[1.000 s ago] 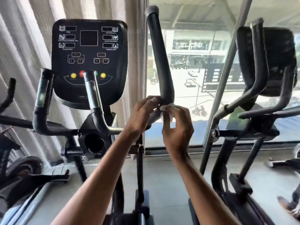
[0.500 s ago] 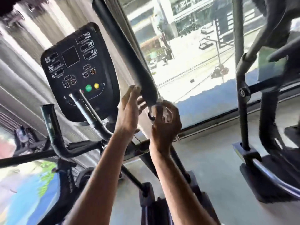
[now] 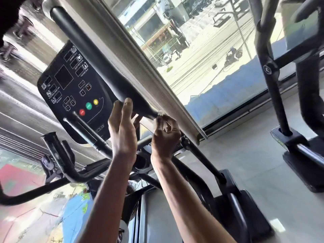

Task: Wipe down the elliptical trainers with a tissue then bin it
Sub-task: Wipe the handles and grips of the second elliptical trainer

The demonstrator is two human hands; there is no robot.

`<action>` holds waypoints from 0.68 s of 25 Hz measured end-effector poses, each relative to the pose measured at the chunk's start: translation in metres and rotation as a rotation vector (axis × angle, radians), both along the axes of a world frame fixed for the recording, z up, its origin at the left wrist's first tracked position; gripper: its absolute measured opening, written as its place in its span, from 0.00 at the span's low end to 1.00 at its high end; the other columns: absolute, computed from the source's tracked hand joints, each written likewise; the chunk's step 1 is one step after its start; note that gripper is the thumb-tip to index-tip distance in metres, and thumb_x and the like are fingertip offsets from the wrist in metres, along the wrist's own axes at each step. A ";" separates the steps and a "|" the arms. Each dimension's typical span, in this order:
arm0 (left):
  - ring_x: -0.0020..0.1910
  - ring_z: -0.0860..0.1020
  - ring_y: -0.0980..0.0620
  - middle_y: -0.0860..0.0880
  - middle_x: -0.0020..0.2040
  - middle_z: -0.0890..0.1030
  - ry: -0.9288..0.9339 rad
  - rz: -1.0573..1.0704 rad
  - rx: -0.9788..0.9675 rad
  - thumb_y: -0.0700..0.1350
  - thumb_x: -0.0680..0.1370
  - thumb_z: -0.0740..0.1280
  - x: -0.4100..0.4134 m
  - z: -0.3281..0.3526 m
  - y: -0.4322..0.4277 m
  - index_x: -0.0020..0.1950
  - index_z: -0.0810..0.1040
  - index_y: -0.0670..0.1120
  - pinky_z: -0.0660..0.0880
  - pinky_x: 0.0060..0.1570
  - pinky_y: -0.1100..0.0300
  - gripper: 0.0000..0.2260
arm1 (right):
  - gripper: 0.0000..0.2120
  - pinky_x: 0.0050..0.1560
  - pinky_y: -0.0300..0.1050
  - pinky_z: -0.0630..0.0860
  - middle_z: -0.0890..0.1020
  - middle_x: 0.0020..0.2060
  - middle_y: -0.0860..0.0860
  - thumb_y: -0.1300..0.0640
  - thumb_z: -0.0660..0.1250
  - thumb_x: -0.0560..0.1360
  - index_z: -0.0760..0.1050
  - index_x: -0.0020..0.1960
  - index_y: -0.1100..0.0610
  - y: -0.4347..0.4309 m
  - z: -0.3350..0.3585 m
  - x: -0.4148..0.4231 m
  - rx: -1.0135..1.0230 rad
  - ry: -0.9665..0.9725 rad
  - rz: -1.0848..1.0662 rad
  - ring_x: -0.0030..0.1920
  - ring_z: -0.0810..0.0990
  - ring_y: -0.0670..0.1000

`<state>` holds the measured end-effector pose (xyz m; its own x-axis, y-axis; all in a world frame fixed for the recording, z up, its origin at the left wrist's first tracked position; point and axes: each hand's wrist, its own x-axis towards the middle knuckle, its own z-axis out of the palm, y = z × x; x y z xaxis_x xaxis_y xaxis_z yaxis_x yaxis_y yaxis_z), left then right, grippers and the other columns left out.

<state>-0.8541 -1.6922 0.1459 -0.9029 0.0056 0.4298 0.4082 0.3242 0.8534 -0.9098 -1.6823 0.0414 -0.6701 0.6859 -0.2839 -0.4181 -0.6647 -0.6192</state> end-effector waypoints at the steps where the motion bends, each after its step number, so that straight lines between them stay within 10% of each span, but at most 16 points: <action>1: 0.50 0.72 0.52 0.69 0.35 0.78 0.008 0.008 0.018 0.62 0.75 0.67 0.000 0.000 0.001 0.37 0.81 0.66 0.72 0.68 0.37 0.08 | 0.05 0.57 0.51 0.80 0.85 0.45 0.46 0.51 0.73 0.76 0.82 0.50 0.52 0.001 0.000 -0.001 0.000 -0.015 0.006 0.48 0.83 0.42; 17: 0.54 0.78 0.50 0.43 0.50 0.77 0.016 -0.110 0.003 0.52 0.80 0.63 -0.008 -0.016 -0.009 0.47 0.76 0.49 0.78 0.58 0.58 0.08 | 0.07 0.51 0.57 0.79 0.86 0.47 0.48 0.52 0.71 0.79 0.84 0.53 0.53 0.016 0.029 0.029 0.258 0.218 -0.167 0.50 0.84 0.54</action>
<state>-0.8622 -1.7009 0.1295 -0.8901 0.1030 0.4440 0.4545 0.2745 0.8474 -0.8811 -1.6662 0.0704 -0.5687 0.8211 0.0491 -0.6479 -0.4103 -0.6418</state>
